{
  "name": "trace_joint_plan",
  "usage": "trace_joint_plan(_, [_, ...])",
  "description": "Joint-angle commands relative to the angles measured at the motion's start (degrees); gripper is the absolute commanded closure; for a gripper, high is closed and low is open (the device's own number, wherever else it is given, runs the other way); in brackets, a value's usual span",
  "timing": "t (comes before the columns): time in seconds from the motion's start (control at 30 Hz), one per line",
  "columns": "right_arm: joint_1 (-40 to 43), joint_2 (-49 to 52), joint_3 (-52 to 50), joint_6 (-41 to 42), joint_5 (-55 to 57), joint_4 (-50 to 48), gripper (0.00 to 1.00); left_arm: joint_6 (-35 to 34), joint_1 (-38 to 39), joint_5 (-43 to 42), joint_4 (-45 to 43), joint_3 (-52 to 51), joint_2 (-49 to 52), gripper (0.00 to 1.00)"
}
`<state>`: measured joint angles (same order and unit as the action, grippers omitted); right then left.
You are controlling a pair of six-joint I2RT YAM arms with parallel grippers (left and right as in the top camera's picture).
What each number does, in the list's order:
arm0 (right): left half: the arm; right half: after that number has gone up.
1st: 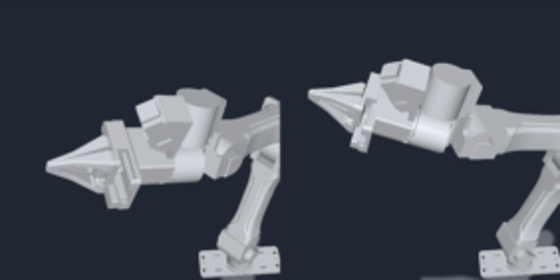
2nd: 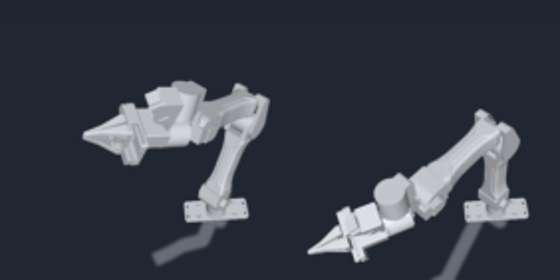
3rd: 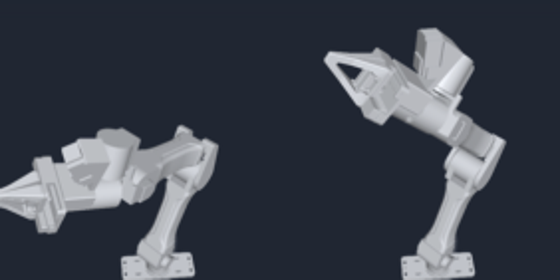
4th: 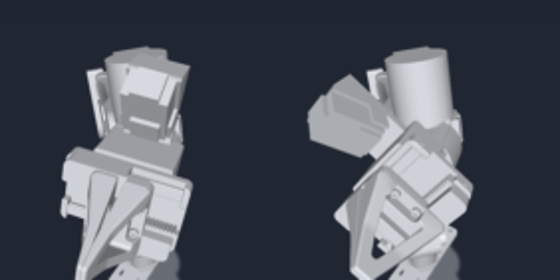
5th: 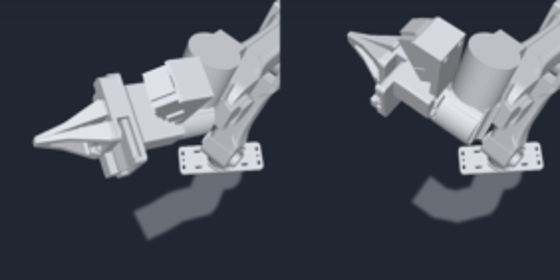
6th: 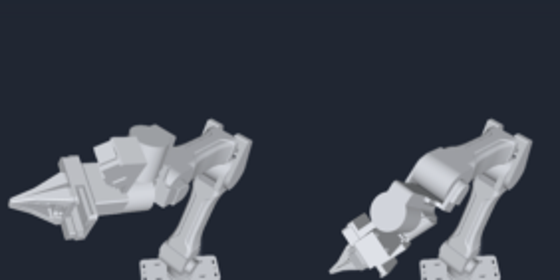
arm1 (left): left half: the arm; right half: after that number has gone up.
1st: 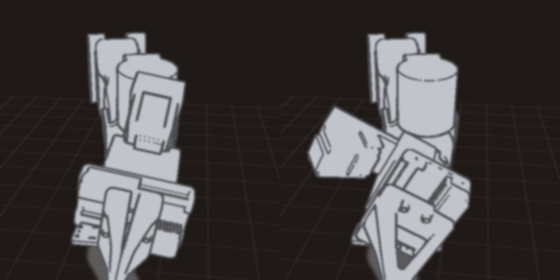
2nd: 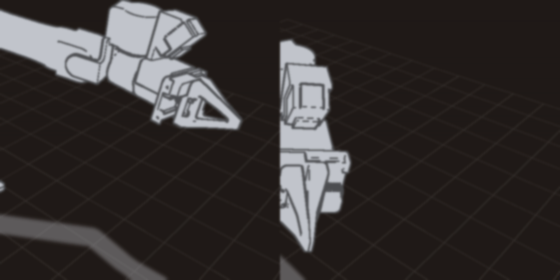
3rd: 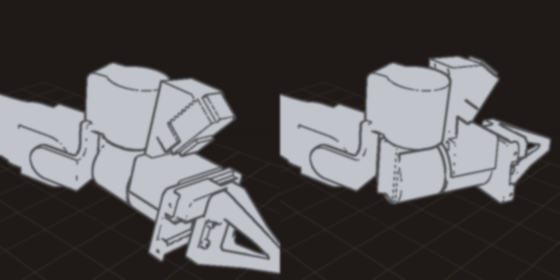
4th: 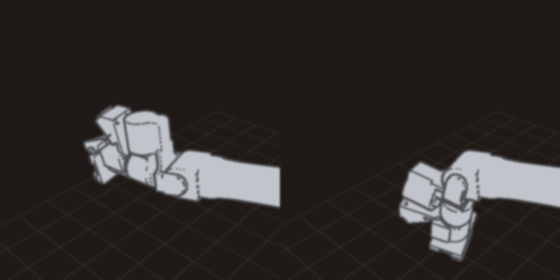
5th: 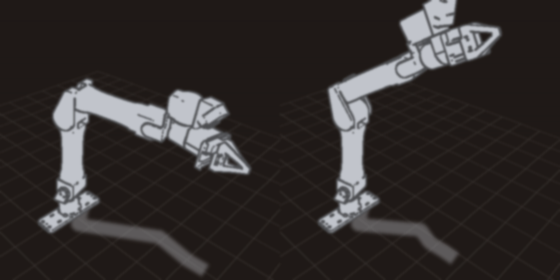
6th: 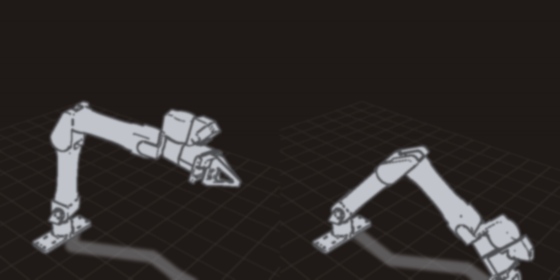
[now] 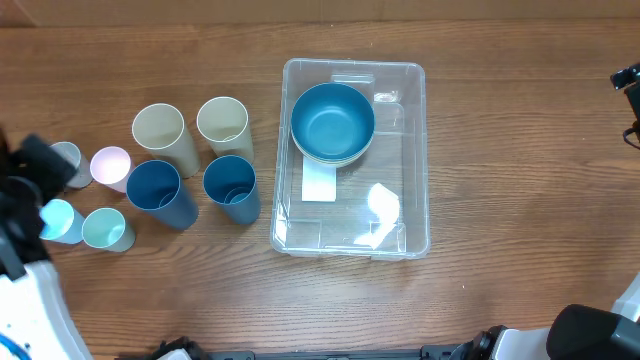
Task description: Pack container
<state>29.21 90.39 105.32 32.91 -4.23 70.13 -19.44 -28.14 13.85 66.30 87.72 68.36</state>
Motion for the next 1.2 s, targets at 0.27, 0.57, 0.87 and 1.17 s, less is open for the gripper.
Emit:
trace_joint_plan(0.27, [0.1,-0.7,0.0,0.3,0.1,-0.1,0.00,-1.9,-15.4,-10.1,-0.8,0.9,23.9,0.00])
trace_joint_plan(0.57, [0.1,-0.7,0.0,0.3,0.1,-0.1,0.00,5.1,-16.7,-11.0,-0.7,0.3,36.4,0.09])
trace_joint_plan(0.87, [0.1,-0.7,0.0,0.3,0.1,-0.1,0.00,5.9,-22.7,-13.9,-4.4,-2.5,37.3,0.12])
trace_joint_plan(1.17, [0.1,-0.7,0.0,0.3,0.1,-0.1,0.00,6.6,-21.9,-13.5,-14.5,-12.5,37.3,0.31])
